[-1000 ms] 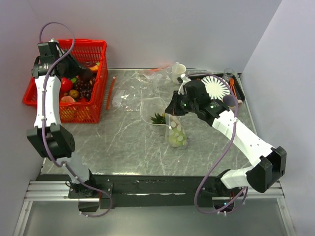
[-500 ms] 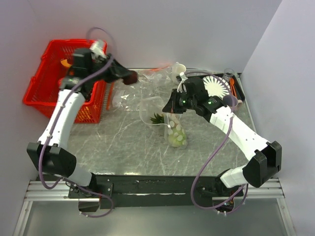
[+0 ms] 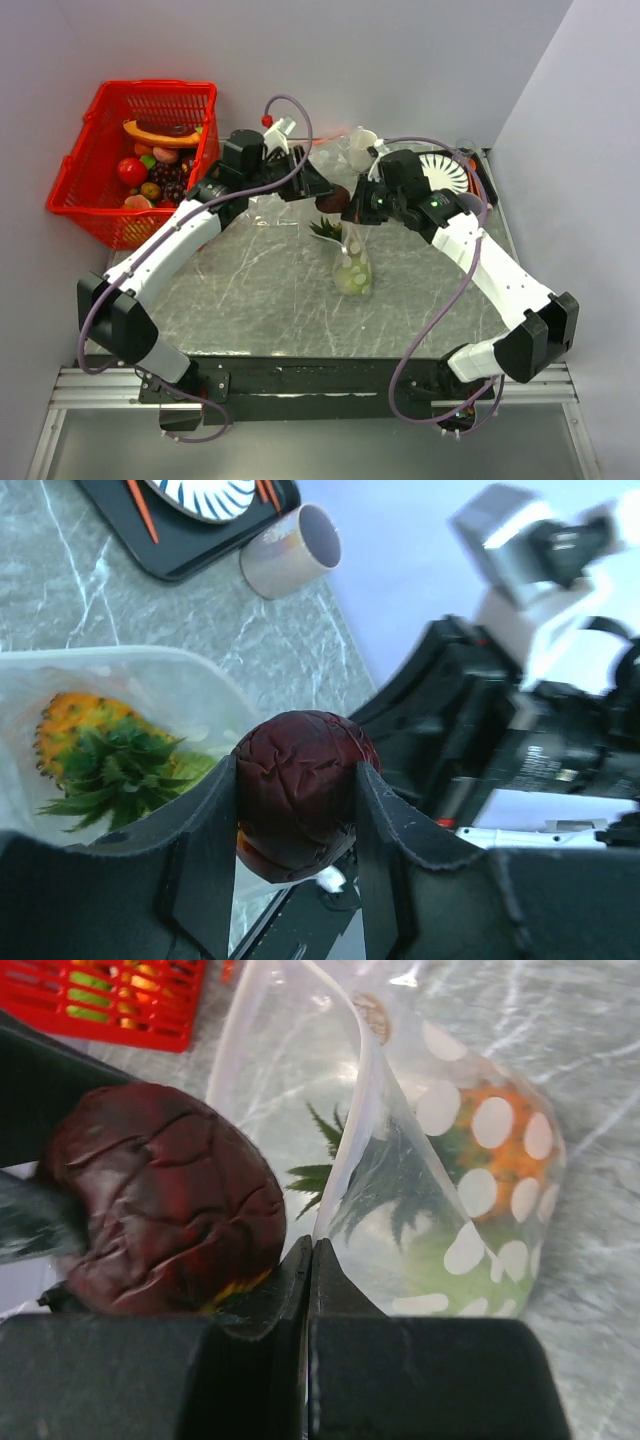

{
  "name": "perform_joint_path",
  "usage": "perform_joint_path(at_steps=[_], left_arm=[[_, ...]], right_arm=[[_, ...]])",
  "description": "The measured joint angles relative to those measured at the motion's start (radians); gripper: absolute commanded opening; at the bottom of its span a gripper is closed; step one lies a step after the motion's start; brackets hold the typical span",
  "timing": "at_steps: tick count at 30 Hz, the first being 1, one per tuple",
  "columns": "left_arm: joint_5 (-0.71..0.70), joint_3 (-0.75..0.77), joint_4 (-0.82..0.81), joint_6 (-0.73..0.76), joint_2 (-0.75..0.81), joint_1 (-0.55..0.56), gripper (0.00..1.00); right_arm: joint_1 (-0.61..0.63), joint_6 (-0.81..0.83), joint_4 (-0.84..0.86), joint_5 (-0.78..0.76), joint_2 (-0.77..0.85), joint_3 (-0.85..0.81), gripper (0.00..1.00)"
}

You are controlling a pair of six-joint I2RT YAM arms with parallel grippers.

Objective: Place the food in the zip-top bag and seal the zipper
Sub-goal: Place the fake fruit in the zipper food storage bag.

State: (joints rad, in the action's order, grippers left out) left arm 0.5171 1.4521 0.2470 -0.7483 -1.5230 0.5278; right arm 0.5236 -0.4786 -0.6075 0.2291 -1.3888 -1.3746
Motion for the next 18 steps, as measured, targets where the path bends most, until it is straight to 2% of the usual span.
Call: perform_joint_path(at_steps=[6,14,18], left_arm=[[-0.021,0.013,0.016,0.026,-0.075,0.031,0.23],[-0.036,0.003,0.026,0.053,-0.101,0.087,0.20],[-0.032,0.062,0.092,0.093,-0.158,0.122,0.20]], right_arm=[[-0.018,0.006,-0.037,-0.080,0.032,0.008,0.00],[-0.031,0.011,-0.051,-0.152,0.089,0.062,0.00],[-0.038,0.021,-0.050,-0.190,0.111,0.079,0.00]])
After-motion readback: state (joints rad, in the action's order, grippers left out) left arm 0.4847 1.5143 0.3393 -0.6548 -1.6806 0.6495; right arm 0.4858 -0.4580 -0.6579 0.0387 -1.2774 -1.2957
